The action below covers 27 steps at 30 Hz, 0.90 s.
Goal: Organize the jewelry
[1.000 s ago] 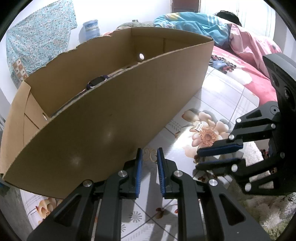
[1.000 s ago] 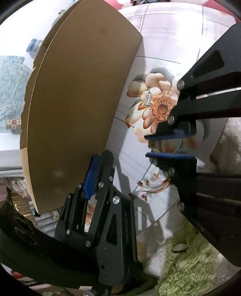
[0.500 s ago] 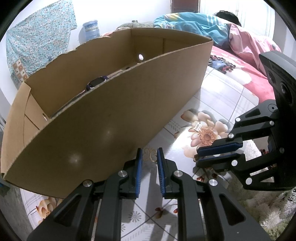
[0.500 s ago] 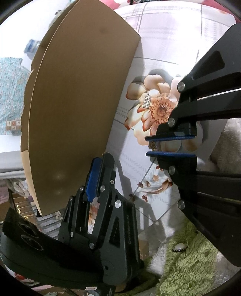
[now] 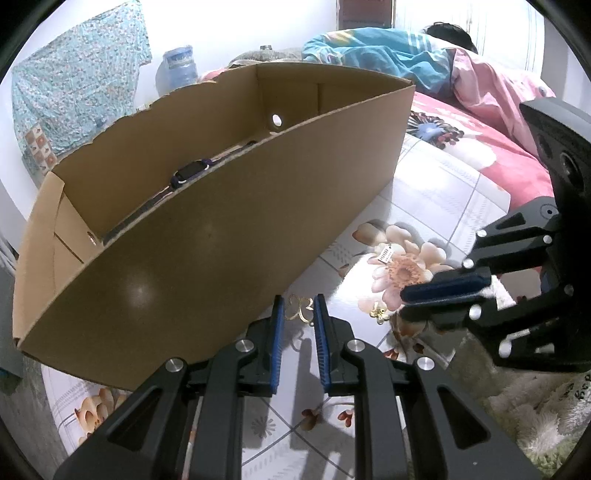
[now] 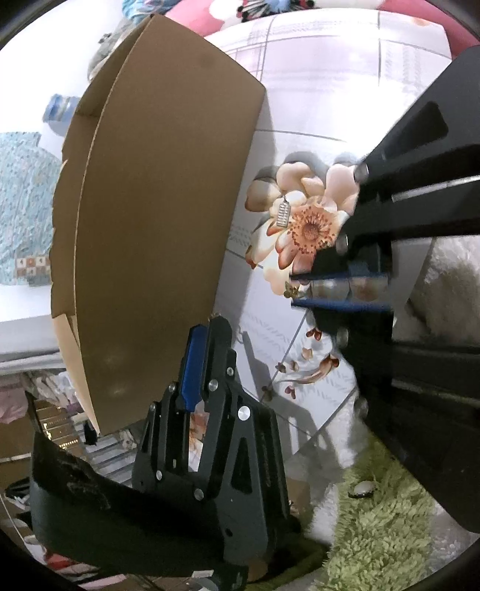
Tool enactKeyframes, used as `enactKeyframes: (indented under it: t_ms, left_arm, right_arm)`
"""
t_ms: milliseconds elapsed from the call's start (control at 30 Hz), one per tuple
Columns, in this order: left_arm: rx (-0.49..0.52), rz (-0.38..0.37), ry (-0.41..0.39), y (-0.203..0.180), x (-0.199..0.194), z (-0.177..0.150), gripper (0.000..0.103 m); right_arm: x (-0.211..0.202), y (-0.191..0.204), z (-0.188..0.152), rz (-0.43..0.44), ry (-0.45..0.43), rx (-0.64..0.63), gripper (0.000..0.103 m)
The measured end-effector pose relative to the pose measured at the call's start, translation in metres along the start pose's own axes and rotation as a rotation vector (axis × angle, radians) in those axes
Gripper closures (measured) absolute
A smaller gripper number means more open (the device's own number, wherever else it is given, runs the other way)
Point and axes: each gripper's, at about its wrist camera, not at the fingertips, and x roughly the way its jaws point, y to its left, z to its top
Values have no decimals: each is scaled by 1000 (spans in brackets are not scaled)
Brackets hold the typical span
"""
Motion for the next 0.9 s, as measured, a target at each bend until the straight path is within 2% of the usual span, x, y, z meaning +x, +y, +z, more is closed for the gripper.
enactKeyframes:
  t_ms: [333,467,533,600,900]
  left_arm:
    - [-3,0,1,0,0,-1,88]
    - [-3,-1,3,1,0,-1,88]
    - [-6,-1,3,2,1,-1,88]
    - [-8,-1,4,3,1,-1,88]
    - [-7,-1,3,4,1,-1,88]
  right_arm:
    - [4,4,4,-46,11,-19,83]
    - [6,11,6,-50,13,-51,98]
    - [6,13,6,-54,12,-57,98]
    - [5,11,7,-48,9,-46,103]
    - [4,12,14,-42,7,-32,103]
